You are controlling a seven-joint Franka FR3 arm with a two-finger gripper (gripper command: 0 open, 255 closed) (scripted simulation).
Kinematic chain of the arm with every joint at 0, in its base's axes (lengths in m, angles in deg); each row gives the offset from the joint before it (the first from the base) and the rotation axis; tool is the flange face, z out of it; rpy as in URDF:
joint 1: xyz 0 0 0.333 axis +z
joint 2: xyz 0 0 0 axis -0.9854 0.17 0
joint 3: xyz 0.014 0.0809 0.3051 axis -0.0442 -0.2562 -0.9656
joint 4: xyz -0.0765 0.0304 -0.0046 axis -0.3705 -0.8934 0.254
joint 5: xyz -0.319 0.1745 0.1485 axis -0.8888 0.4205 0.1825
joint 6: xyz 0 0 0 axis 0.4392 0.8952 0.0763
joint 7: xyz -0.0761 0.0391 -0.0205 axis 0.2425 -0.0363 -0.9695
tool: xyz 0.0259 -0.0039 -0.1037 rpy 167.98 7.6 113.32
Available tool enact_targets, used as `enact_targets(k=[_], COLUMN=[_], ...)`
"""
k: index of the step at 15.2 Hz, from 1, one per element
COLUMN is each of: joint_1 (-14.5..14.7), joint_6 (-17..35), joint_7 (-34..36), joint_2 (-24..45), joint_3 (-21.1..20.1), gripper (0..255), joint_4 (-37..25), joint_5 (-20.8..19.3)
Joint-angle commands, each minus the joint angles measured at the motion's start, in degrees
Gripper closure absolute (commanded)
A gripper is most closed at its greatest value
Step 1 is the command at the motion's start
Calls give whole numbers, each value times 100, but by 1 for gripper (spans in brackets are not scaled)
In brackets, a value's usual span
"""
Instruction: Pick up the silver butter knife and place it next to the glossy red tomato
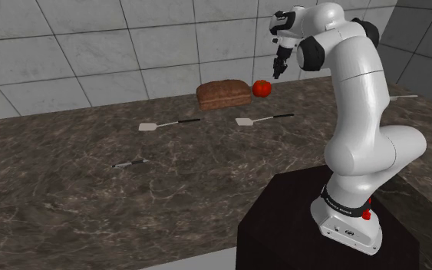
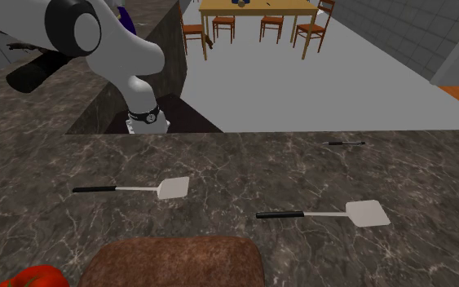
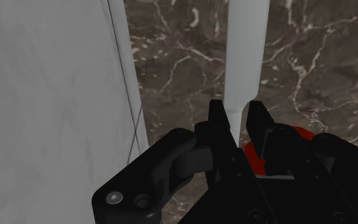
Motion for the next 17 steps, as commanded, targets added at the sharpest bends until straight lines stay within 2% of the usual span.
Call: enact_targets(k=[1, 10, 17], joint_1=[25, 78, 79], joint_6=[148, 716, 743], joint_7=[-43, -205, -213], joint_2=[-6, 137, 147], joint_3=[-1, -44, -47], gripper=[255, 255, 255], joint_4=[160, 620, 638], joint_5=[11, 96, 101])
